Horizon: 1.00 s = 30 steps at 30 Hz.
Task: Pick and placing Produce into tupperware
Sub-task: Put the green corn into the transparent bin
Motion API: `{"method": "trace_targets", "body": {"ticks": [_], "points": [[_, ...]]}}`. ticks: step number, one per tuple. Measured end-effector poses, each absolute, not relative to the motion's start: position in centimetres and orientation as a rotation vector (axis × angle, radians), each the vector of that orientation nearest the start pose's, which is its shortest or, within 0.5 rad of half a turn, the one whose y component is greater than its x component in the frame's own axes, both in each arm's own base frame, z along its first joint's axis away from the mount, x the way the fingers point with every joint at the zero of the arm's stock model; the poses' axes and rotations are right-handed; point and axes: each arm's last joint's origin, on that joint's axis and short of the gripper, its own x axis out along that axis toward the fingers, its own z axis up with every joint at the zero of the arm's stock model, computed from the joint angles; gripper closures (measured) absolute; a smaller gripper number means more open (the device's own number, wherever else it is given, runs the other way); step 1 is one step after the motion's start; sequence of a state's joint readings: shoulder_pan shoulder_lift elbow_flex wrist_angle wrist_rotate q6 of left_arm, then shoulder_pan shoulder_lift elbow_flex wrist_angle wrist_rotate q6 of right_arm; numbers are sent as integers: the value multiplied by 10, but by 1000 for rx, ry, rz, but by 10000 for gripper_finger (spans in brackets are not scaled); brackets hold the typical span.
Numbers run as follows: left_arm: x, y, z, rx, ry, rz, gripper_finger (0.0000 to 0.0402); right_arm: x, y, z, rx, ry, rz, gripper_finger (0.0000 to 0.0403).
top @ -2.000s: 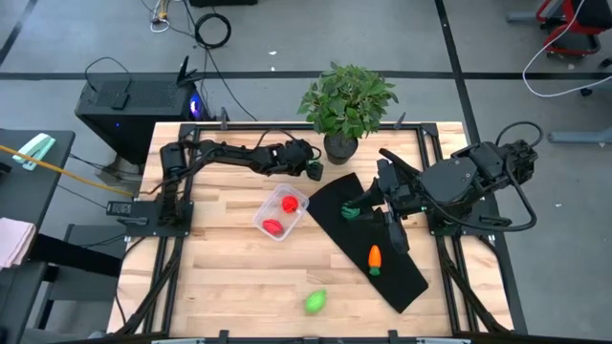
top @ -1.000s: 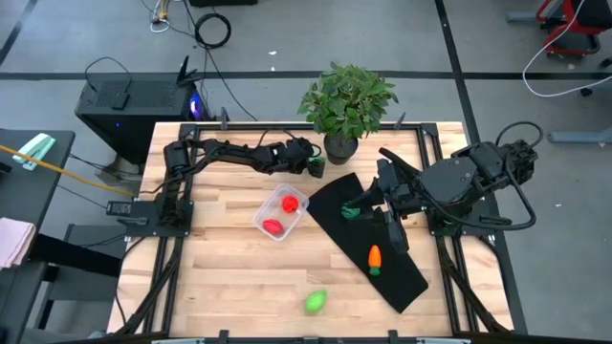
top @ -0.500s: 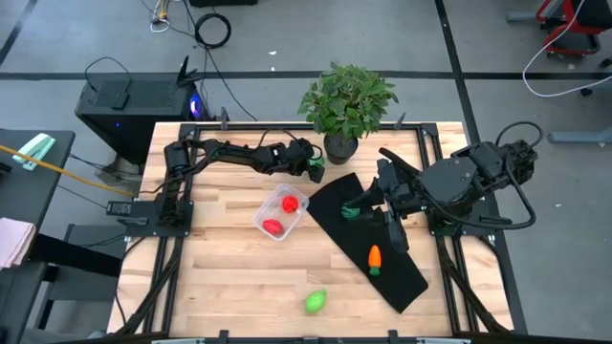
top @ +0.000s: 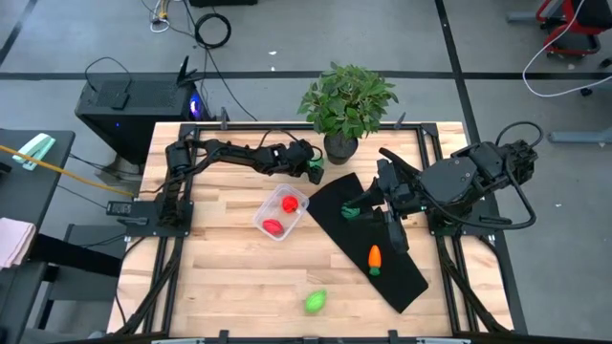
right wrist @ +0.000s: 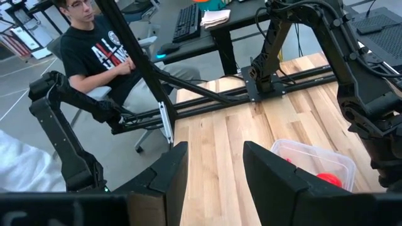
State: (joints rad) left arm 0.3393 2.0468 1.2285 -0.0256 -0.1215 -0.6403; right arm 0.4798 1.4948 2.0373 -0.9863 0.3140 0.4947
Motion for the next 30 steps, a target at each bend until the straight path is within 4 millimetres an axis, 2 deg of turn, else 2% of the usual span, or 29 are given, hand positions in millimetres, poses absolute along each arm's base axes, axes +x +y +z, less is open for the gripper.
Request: {"method": "trace_targets", "body": {"ticks": [6, 30], "points": [[393, 142, 123, -689, 692, 678, 61, 239, 114, 504, 315, 438, 58, 243], [393, 142, 122, -695, 688, 676, 139, 239, 114, 504, 312, 438, 59, 243]]}}
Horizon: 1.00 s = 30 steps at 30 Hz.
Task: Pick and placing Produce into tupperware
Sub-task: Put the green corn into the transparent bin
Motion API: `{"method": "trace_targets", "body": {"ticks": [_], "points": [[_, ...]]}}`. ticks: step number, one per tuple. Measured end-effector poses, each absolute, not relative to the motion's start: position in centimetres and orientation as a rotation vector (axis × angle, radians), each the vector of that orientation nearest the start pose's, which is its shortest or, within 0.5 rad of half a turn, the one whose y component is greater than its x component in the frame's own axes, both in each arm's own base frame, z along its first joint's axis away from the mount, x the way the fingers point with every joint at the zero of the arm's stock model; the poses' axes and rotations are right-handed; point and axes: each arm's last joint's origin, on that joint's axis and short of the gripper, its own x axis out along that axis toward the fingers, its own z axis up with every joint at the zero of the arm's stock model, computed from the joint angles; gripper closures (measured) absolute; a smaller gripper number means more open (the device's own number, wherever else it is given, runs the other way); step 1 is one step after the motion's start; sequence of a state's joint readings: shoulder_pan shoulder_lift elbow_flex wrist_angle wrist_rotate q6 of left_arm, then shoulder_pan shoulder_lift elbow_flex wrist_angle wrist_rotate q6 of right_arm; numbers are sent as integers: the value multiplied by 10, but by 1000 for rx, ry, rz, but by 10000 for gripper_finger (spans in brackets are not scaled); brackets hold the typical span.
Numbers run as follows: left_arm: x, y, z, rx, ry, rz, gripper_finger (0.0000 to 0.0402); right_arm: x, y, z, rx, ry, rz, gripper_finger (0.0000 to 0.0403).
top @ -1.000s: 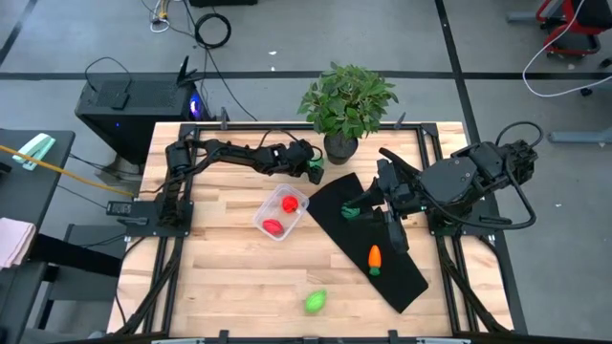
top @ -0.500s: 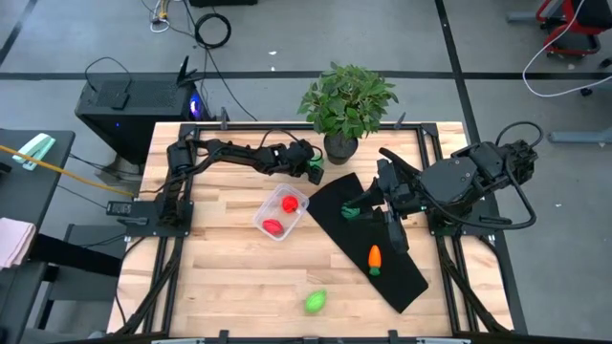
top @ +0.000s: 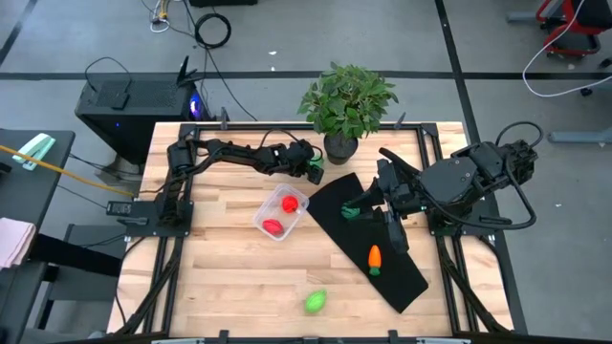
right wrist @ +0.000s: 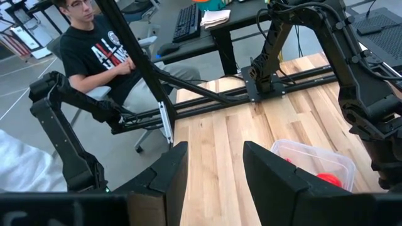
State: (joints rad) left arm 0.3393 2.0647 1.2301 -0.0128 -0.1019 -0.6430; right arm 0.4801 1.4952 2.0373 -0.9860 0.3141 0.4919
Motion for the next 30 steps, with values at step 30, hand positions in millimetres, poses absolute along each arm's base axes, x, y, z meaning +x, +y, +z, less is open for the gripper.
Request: {"method": "trace_targets", "body": {"ticks": [30], "points": [[392, 140, 151, -579, 799, 572, 168, 239, 114, 503, 307, 450, 56, 243]]}}
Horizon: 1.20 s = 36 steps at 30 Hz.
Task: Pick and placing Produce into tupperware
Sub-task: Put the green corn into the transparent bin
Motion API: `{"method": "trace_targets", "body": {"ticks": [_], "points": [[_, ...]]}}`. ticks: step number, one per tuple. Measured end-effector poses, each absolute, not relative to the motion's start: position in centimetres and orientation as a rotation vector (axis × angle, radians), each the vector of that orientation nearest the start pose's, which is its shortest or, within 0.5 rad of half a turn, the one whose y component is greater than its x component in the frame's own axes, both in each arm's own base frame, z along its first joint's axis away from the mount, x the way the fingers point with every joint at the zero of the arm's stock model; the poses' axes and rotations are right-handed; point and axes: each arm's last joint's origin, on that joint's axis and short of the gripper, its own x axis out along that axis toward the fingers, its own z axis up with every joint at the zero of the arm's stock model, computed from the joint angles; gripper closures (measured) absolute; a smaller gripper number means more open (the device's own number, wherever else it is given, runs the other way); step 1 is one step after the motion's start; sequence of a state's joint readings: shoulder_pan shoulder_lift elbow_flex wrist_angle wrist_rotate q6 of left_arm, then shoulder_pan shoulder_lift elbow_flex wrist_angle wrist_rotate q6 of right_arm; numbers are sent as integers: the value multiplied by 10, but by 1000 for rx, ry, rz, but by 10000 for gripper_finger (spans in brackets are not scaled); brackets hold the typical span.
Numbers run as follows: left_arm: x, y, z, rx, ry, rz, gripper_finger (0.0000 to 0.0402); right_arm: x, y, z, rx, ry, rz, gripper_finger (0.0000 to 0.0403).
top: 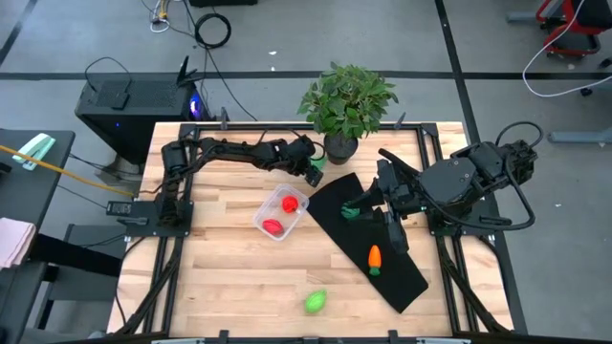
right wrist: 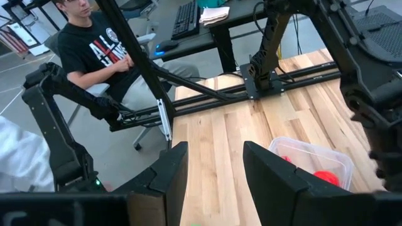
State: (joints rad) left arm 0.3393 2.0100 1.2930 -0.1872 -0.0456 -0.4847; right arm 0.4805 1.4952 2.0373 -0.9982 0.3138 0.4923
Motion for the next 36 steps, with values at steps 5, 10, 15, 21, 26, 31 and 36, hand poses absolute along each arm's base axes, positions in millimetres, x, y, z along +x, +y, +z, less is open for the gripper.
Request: {"method": "trace_targets", "body": {"ticks": [5, 10, 15, 21, 26, 31, 36], "points": [[383, 136, 156, -562, 881, 568, 174, 239, 114, 503, 304, 449, 57, 243], [378, 134, 171, -536, 874, 556, 174, 239, 114, 503, 293, 448, 59, 243], [370, 136, 191, -526, 846, 560, 170, 239, 114, 503, 293, 447, 60, 243], [360, 133, 211, -504, 845, 551, 177, 239, 114, 503, 294, 445, 60, 243], [349, 120, 230, -480, 868, 518, 172, 239, 114, 503, 287, 445, 62, 243], [338, 106, 251, -454, 865, 471, 168, 239, 114, 503, 277, 445, 64, 243], [326, 87, 269, -434, 887, 423, 176, 239, 114, 503, 267, 445, 67, 243]]}}
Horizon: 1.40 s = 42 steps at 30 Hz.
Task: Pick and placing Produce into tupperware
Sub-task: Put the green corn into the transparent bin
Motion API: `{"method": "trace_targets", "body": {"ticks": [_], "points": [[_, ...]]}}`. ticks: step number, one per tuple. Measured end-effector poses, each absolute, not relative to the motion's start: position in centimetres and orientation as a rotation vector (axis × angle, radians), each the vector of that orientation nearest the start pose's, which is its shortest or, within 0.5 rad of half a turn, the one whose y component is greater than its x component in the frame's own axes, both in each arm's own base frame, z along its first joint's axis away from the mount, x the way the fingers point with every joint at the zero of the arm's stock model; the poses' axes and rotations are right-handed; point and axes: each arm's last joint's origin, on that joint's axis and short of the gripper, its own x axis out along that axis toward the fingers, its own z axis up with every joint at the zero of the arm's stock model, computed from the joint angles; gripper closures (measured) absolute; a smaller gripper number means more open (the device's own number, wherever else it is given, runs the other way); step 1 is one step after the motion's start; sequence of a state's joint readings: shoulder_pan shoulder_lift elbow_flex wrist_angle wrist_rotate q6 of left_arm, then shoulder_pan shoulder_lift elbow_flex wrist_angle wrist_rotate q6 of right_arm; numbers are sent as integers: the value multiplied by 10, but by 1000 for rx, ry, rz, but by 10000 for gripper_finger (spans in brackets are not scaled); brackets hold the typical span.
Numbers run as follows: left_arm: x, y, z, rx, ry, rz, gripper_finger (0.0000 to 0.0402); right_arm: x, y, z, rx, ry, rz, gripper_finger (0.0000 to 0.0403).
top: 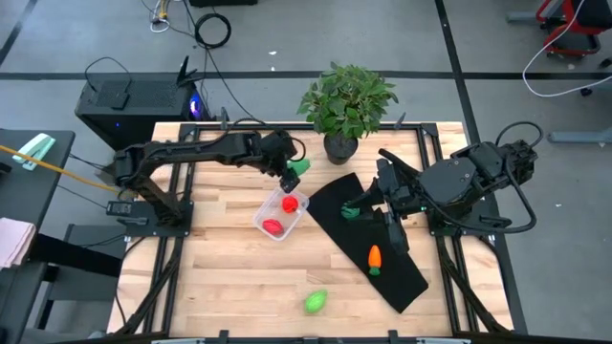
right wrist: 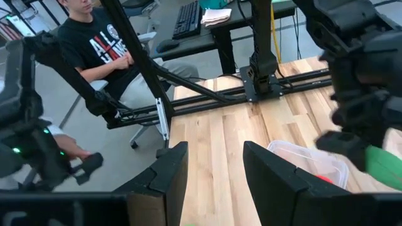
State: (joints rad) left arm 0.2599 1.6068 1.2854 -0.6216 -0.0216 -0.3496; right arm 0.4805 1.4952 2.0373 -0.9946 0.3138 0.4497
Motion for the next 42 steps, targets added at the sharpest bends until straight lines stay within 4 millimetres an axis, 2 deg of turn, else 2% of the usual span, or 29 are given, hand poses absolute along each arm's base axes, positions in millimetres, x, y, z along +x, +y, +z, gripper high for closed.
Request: {"method": "trace_targets", "body": {"ticks": [8, 15, 23, 33, 42], "points": [[317, 49, 283, -402, 926, 313, 168, 239, 114, 503, 255, 444, 70, 243], [315, 25, 282, -350, 981, 281, 175, 239, 115, 503, 247, 437, 73, 243], [305, 9, 276, -317, 1104, 279, 170, 239, 115, 504, 240, 435, 76, 243], [303, -4, 273, -291, 1147, 249, 177, 239, 115, 504, 222, 434, 79, 243], [314, -9, 253, -277, 1201, 252, 175, 239, 115, 504, 222, 426, 82, 243]]}}
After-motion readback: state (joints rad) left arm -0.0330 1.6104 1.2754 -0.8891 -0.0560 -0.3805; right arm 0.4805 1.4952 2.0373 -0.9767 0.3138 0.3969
